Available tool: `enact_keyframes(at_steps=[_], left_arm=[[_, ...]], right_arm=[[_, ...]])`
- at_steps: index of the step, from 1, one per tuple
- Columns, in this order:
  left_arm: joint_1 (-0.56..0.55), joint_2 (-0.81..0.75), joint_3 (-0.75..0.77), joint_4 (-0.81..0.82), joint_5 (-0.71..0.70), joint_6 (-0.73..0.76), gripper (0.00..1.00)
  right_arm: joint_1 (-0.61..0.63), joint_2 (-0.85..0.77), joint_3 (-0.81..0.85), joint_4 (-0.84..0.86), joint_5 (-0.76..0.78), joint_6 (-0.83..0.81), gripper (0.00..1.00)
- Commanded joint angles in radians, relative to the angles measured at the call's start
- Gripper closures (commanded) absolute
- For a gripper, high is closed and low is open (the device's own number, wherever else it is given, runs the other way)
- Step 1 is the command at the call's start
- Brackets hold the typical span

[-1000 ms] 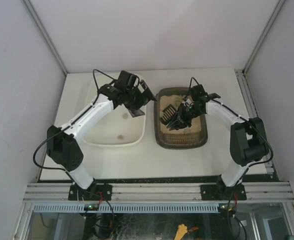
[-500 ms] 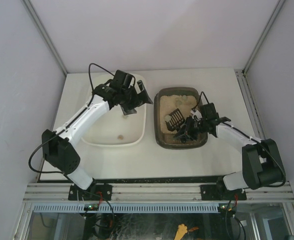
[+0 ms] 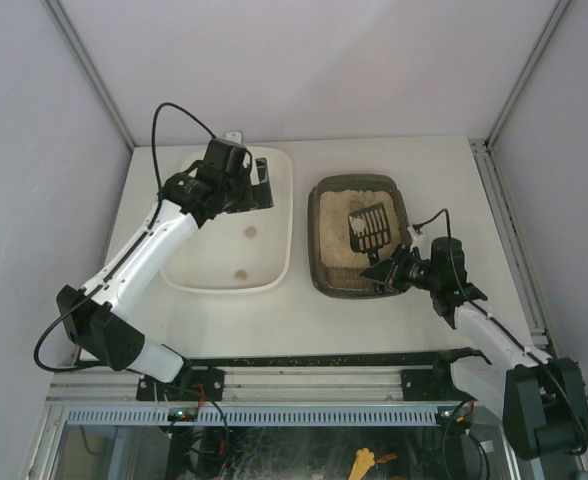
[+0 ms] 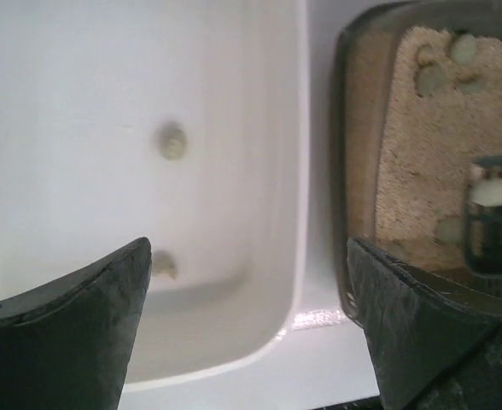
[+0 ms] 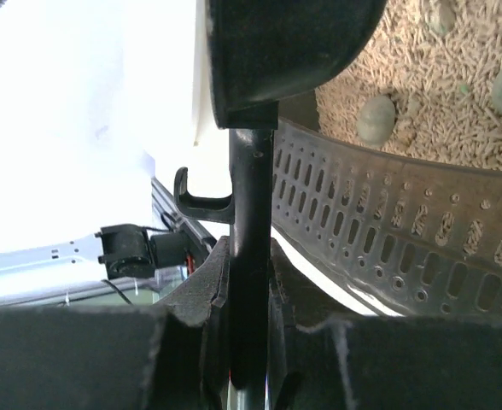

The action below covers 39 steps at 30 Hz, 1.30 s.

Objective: Clean the litter box

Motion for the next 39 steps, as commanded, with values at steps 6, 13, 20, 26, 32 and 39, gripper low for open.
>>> enact_keyframes(at_steps=[6,13,20,26,32,39], left_arm=[[0.116,-0.122,0.019,0.053,-0.173,0.091,0.00],[0.156,-0.139,-0.011,0.062,-0.170,0.066,0.00],[0.162,-0.148,-0.037,0.067,-0.165,0.049,0.00],[0.169,-0.159,-0.047,0.065,-0.159,0.048,0.00],[0.183,-0.177,-0.088,0.077,-0.151,0.044,0.00],[0.323,-0.190,-0.072,0.086,-0.107,0.020,0.00]], right_arm=[[-0.137,-0.097,-0.227,0.720,-0.191,0.268,1.00],[-0.201,-0.065,-0.252,0.843,-0.244,0.371,1.00],[-0.147,0.092,-0.235,0.989,-0.274,0.501,1.00],[-0.090,0.181,-0.205,0.966,-0.272,0.474,1.00],[-0.070,0.176,-0.174,0.922,-0.258,0.453,1.00],[0.063,0.117,-0.059,0.721,-0.204,0.406,1.00]])
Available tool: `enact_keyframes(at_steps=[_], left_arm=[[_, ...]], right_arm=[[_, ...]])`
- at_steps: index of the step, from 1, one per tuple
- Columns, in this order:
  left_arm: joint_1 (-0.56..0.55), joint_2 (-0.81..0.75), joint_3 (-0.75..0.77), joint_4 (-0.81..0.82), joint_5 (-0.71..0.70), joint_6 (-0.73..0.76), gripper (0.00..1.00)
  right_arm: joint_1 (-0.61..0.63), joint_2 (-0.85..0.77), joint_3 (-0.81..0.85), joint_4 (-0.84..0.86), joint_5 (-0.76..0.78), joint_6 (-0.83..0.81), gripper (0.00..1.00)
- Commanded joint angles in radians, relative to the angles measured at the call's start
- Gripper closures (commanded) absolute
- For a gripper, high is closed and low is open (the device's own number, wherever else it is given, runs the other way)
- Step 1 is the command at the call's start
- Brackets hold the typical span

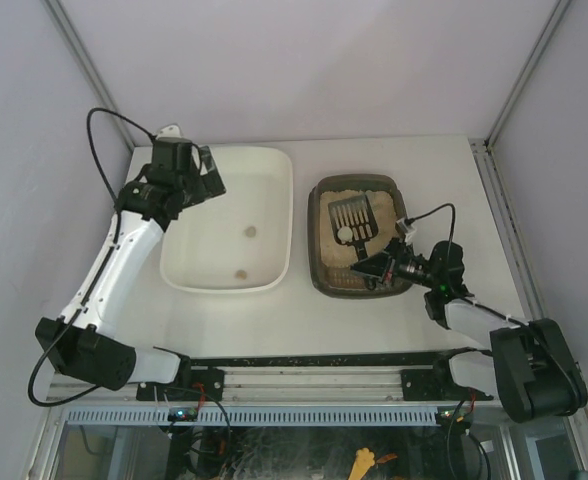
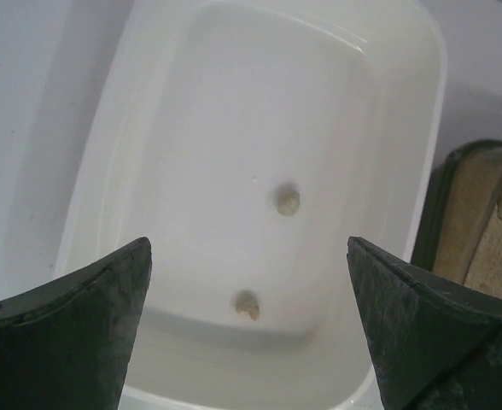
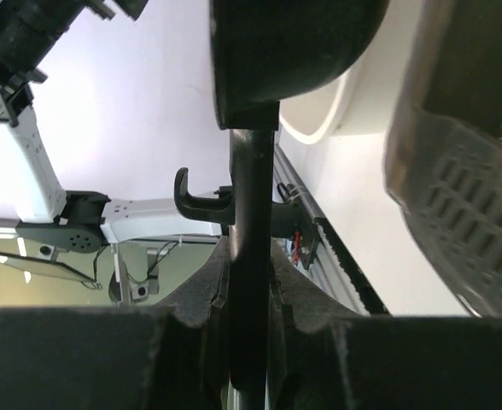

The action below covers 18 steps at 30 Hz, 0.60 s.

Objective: Clean the litter box

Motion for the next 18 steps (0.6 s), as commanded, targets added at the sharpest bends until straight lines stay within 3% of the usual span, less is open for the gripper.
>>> enact_keyframes(at_steps=[1,5,9,18], left_arm=[[0.159,-0.042,0.031,0.036,0.071,-0.030,0.00],[0.354,-0.039,0.065,0.019,0.218,-0.049,0.00],[0.486,-0.055,0.042,0.006,0.232,-0.059,0.00],[0.723,-0.058,-0.044,-0.055,0.327,-0.076,0.00]], right_arm=[[0.089,-0.064,0.138,-0.171,0.066,-0.090,1.00],[0.173,-0.046,0.309,-0.421,0.149,-0.195,1.00],[0.244,0.059,0.520,-0.590,0.237,-0.244,1.00],[0.497,0.477,1.181,-1.282,0.628,-0.612,1.00]])
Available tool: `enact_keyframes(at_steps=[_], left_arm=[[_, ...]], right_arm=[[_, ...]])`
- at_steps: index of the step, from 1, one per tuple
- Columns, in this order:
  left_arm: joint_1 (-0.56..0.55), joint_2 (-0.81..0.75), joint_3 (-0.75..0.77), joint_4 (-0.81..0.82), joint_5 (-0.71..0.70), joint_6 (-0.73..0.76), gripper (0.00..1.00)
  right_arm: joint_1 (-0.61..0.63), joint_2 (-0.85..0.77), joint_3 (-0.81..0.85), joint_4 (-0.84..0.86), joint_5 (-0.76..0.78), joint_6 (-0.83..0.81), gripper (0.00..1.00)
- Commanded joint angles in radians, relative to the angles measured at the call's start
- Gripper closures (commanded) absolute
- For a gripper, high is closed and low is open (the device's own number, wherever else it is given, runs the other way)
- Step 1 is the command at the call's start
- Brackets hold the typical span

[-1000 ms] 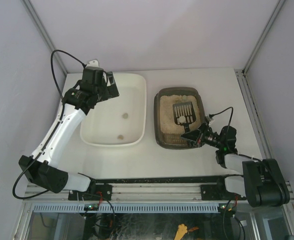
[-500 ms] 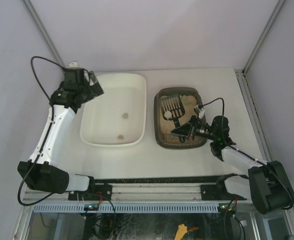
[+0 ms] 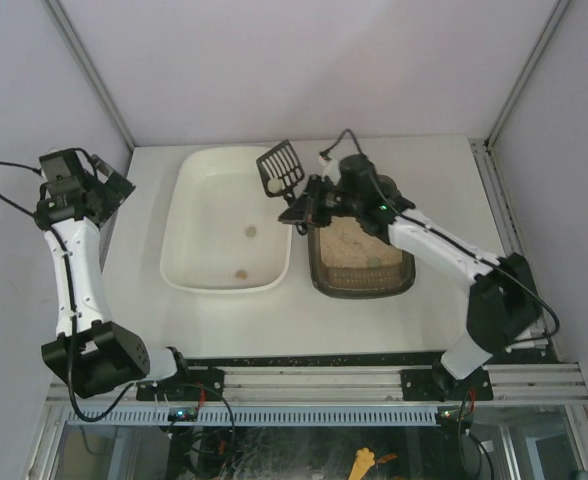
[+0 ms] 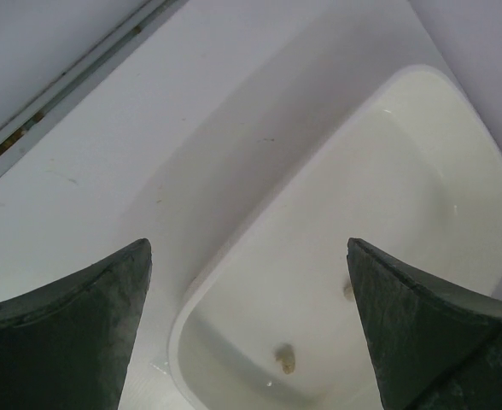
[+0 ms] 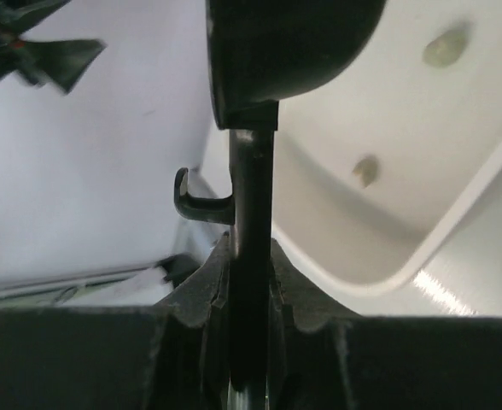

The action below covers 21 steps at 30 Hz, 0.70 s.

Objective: Clean the litter box

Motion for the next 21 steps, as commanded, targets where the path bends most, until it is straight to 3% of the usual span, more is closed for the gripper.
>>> enact_keyframes(at_steps=[1,8,13,21], left_arm=[[0.095,-0.029,-0.038,-0.032,0.066,-0.009,0.00],[0.145,-0.014,-0.045,-0.076,0.084,0.036,0.00],[0.160,-0.057,-0.111,-0.008,0.064,0.061,0.00],[0.161,-0.075,-0.153,0.014,0.117,0.090,0.00]], right_arm=[[0.124,0.196,0.314,-0.433,0.296,-0.260,1.00],[0.314,0.487,0.773,-0.815,0.759,-0.505,1.00],[0.417,0.592,0.910,-0.910,0.997,-0.585,1.00],[0.494,0.680,1.011,-0.972,1.193,-0.656,1.00]])
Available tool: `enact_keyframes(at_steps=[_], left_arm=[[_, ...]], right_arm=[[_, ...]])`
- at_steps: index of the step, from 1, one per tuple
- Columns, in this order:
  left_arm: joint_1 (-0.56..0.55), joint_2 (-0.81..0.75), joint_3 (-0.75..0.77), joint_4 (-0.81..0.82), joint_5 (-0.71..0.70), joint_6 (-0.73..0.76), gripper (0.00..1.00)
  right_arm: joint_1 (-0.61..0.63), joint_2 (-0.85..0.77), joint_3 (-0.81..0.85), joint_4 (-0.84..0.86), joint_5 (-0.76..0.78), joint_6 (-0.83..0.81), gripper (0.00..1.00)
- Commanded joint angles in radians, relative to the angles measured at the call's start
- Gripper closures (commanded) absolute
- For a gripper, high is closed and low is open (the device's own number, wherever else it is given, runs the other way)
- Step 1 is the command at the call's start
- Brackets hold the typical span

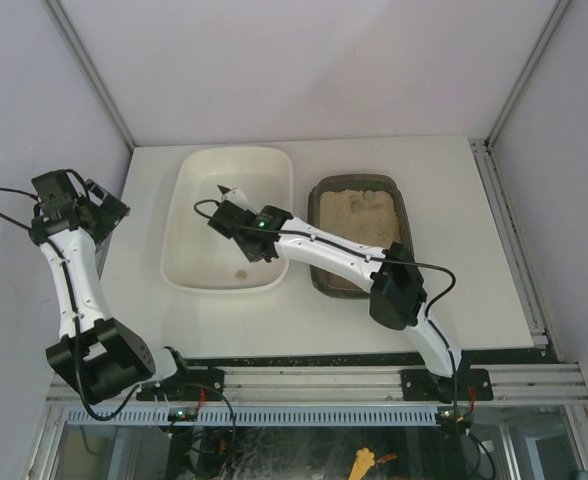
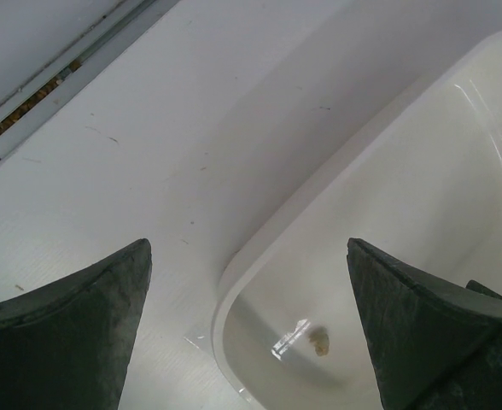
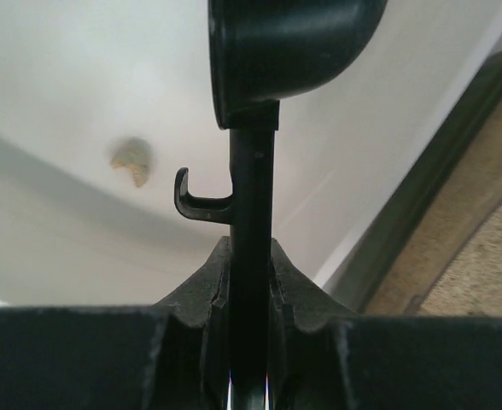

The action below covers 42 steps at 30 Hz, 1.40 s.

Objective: Clean the litter box

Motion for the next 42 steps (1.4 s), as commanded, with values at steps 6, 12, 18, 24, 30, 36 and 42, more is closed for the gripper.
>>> enact_keyframes(at_steps=[6,12,18,24,30,36,42], left_arm=[[0.007,-0.072,-0.040,0.064,0.089,0.067,0.00],[-0.024,-0.125,-0.084,0.104,0.127,0.087,0.00],[-0.106,-0.109,-0.059,0.079,0.149,0.074,0.00],[-0.250,-0.088,-0.019,-0.022,0.185,0.099,0.00],[-0.316,-0.064,-0.039,-0.037,0.253,0.051,0.00],[-0.500,-0.019,-0.062,0.020,0.137,0.017,0.00],[-0.632,0.091,0.016,0.117,0.161,-0.109,0.00]], right_arm=[[0.062,0.055,0.118,-0.075,0.313,-0.161,1.00],[0.069,0.038,0.115,-0.057,0.360,-0.163,1.00],[0.011,-0.066,0.100,-0.107,0.236,-0.056,1.00],[-0.122,-0.357,-0.149,-0.167,0.061,0.038,1.00],[-0.285,-0.537,-0.383,-0.308,-0.076,0.124,1.00],[-0.384,-0.556,-0.524,-0.311,-0.135,0.145,1.00],[-0.489,-0.512,-0.602,-0.231,-0.181,0.116,1.00]])
